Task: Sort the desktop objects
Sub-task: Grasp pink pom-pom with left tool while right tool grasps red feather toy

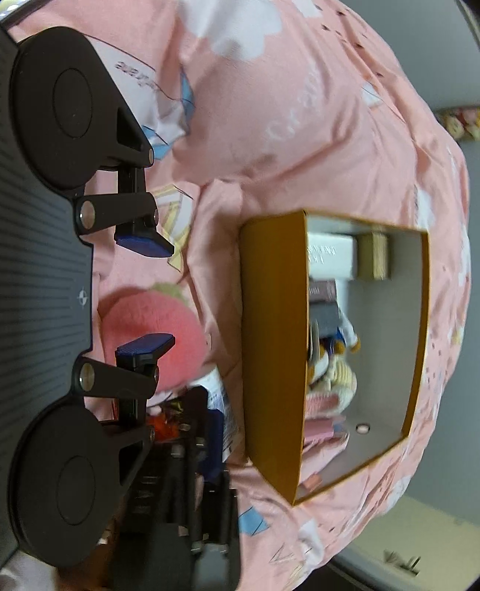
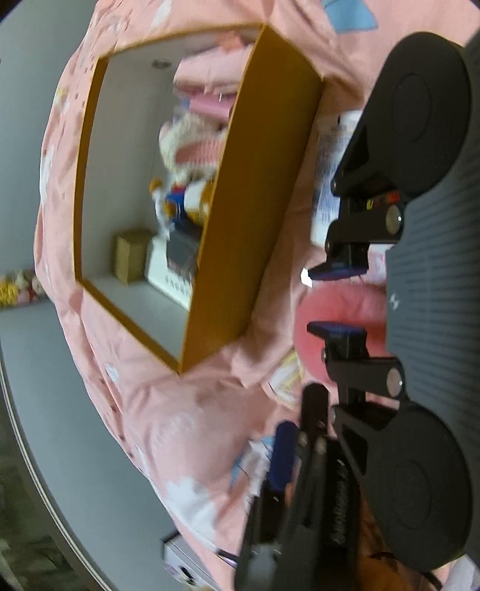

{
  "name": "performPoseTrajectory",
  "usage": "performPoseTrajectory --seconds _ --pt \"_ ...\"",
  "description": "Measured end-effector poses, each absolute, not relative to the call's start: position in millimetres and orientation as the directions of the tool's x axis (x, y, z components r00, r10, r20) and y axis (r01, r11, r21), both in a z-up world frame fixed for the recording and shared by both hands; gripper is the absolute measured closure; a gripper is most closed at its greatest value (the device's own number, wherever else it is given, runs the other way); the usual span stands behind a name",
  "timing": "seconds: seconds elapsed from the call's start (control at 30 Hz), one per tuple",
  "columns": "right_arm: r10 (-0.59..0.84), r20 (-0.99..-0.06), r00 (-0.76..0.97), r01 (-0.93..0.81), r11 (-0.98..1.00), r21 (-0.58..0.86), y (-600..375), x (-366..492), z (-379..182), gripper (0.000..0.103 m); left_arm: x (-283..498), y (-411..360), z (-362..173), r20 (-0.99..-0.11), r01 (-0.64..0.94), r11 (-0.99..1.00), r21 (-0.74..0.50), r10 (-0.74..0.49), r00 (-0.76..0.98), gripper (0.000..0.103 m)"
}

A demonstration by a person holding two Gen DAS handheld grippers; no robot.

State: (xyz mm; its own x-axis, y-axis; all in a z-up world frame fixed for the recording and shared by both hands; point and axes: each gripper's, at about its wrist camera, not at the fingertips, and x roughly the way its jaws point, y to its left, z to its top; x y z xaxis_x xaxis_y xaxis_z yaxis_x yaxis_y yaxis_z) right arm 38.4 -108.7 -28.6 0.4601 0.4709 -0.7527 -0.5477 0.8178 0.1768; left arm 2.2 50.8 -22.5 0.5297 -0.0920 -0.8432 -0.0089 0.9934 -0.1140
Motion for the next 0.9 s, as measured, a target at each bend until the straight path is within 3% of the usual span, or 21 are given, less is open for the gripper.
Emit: performPoseTrajectory --seconds 0.27,0.43,0.57,0.77,0.83,0.9 --pt "0.349 -0.806 0.479 -0.38 0.909 0.168 -160.7 53.0 -26.7 0.067 3.0 52.2 -27.4 -0.851 0.022 0.99 -0.138 -0.13 0.51 0.05" --pt "0.343 -0.847 0.406 -0.415 0.895 0.163 -173.5 40.8 -35.6 0.063 2.5 49.1 -30.8 -0.852 0.04 0.99 -0.134 -0.135 0.505 0.05" --pt "0.306 -0.877 0.37 -0.466 0.878 0.109 -160.1 34.0 -48.8 0.053 2.7 42.3 -30.3 -0.842 0.072 0.988 -0.14 -0.157 0.517 0.044" --pt "0.224 -0.915 0.335 -0.524 0.851 0.016 -138.5 24.9 -71.0 0.053 12.9 22.7 -38.2 -0.844 0.134 0.985 -0.107 -0.161 0.511 0.041" --pt "0.215 -0.916 0.339 -0.52 0.854 0.008 -137.6 24.3 -73.9 0.056 19.8 16.8 -45.9 -0.858 0.143 0.986 -0.083 -0.144 0.494 0.041" --pt "0.225 -0.918 0.328 -0.508 0.861 0.029 -140.0 27.9 -79.7 0.068 25.3 13.8 -53.8 -0.87 0.154 0.984 -0.084 -0.148 0.47 0.041"
